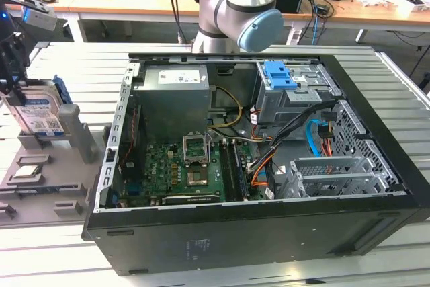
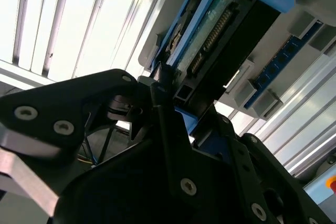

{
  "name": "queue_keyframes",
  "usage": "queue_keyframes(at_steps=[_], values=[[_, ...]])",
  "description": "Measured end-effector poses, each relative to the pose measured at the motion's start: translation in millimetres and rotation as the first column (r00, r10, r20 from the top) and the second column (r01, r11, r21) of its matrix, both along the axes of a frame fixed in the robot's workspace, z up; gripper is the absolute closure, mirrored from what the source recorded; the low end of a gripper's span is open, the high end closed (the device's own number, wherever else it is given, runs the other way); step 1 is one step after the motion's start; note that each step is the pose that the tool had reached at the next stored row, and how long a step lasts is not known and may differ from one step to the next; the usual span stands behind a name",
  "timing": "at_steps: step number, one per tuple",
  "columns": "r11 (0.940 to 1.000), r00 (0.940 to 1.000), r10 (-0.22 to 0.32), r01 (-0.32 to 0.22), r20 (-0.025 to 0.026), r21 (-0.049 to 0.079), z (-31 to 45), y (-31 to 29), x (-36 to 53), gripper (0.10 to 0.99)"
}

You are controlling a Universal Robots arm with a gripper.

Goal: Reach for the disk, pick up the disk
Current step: 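Pick up the disk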

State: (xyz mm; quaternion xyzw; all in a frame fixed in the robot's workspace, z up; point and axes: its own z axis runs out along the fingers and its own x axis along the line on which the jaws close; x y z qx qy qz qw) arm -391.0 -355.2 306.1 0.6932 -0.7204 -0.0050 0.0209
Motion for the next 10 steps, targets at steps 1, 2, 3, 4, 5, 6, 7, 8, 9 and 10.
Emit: queue_keyframes(at_steps=[1, 2, 3, 4, 5, 6, 7, 8, 9, 10], values=[[1.0, 1.0, 0.0, 0.0, 0.0, 0.0, 1.8, 0.0, 0.0, 0.718], [1.0, 1.0, 0.0, 0.0, 0.0, 0.0, 3.1, 0.0, 0.0, 0.718], [1.0, 1.0, 0.0, 0.0, 0.0, 0.0, 5.4, 0.0, 0.0, 0.718], [1.0, 1.0, 0.0, 0.0, 0.0, 0.0, 7.0, 0.0, 0.1, 0.718], [1.0, 1.0, 0.0, 0.0, 0.0, 0.0, 9.3, 0.0, 0.1, 0.718], [1.0, 1.0, 0.0, 0.0, 0.0001, 0.0, 11.5, 0.0, 0.2, 0.718], [1.0, 1.0, 0.0, 0.0, 0.0, 0.0, 13.4, 0.0, 0.2, 0.718], [1.0, 1.0, 0.0, 0.0, 0.0, 0.0, 14.8, 0.0, 0.2, 0.718], [1.0, 1.0, 0.0, 0.0, 0.0, 0.0, 16.1, 0.0, 0.3, 0.718], [1.0, 1.0, 0.0, 0.0, 0.0, 0.0, 18.3, 0.0, 0.3, 0.718]])
